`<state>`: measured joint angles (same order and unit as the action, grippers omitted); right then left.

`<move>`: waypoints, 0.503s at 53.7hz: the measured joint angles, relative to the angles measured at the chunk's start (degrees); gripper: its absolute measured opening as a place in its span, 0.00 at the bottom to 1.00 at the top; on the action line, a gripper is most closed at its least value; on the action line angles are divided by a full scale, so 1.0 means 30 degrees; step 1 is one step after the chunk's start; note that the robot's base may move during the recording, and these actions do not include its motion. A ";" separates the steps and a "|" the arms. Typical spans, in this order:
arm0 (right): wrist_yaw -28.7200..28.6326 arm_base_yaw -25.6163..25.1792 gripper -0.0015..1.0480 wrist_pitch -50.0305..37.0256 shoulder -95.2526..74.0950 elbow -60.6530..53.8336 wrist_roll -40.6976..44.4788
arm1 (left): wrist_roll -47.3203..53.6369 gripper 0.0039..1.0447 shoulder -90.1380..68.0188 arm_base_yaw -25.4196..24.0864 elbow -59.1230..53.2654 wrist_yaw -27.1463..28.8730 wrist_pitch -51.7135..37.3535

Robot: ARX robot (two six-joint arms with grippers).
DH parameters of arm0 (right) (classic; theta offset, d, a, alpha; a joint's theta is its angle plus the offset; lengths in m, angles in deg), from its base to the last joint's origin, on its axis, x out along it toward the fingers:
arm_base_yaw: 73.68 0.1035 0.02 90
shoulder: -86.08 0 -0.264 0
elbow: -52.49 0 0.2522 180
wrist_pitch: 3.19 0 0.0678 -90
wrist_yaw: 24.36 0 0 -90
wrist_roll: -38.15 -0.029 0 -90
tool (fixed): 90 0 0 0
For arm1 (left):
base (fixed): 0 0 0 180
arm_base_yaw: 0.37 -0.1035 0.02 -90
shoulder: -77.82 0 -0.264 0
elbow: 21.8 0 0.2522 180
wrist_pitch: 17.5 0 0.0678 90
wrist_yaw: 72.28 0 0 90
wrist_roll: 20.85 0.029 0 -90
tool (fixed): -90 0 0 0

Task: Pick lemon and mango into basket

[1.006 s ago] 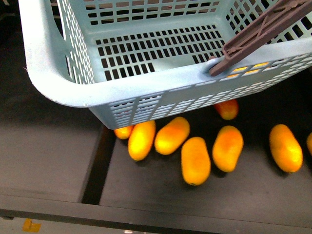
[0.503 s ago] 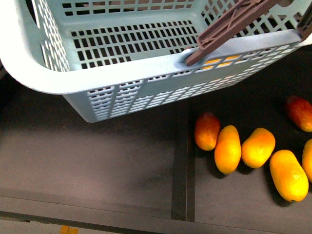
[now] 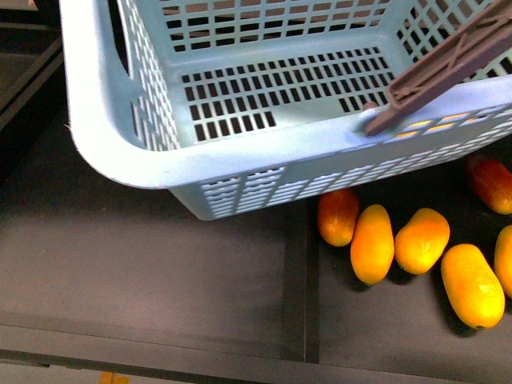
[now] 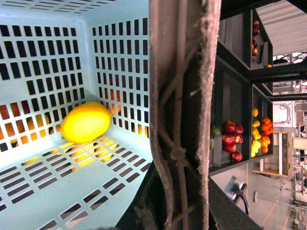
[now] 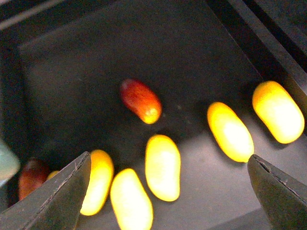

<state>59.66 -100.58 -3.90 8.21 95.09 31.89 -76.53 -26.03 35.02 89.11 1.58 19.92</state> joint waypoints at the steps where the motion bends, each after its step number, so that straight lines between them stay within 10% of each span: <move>1: -0.0022 -0.0138 0.92 -0.0095 -0.0430 0.0138 0.0138 | -0.0007 0.06 0.0000 0.0000 0.0000 0.0022 0.0000; 27: -0.0146 0.1654 0.92 -0.2390 -1.3282 0.4809 -0.0423 | 0.0051 0.06 0.0000 -0.0153 0.0007 0.0226 0.0000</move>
<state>59.22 -95.62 -11.07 -31.63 109.51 30.62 -76.37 -26.03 34.56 89.13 2.26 19.92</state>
